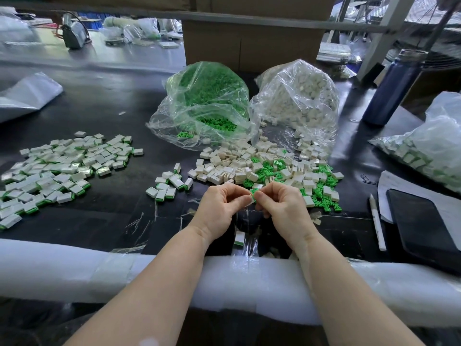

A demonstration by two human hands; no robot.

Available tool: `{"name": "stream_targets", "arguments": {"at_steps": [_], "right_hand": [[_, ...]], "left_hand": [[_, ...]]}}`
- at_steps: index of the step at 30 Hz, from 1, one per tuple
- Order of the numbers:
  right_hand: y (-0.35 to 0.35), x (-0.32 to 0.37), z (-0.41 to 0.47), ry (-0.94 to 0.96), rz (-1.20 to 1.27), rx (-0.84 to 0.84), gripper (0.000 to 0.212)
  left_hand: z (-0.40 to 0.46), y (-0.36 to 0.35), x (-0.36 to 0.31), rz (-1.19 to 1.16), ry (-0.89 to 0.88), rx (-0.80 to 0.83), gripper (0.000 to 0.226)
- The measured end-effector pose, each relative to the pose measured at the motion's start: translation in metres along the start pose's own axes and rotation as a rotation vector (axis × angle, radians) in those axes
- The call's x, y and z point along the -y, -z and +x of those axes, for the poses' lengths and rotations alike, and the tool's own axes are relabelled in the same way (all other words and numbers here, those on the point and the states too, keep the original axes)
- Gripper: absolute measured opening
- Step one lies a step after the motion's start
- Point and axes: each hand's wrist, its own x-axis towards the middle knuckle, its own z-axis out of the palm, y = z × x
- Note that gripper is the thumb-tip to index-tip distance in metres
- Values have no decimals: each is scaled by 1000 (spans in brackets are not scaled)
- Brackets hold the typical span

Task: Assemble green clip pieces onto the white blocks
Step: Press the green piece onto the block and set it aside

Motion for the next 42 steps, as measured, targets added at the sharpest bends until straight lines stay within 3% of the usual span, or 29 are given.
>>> {"name": "stream_targets", "arguments": {"at_steps": [7,17,27,33,42], "right_hand": [[1,-2,0,-57,-88,51,17],[1,1,0,39,99,-47,12],[-2,1,-1,27,118,24,5],[-4,5,-2,-2,99,214,25],[0,3,0,-57,223,192,16]], "left_hand": [[0,0,2,105,-12,48,4],[-3,-2,-3,3,12,8,14],[-2,-1,-5,-37,15,-6,13],[-2,-3,-7,-7,-38,1,16],[-4,-6,-8,81,-85,91,23]]}}
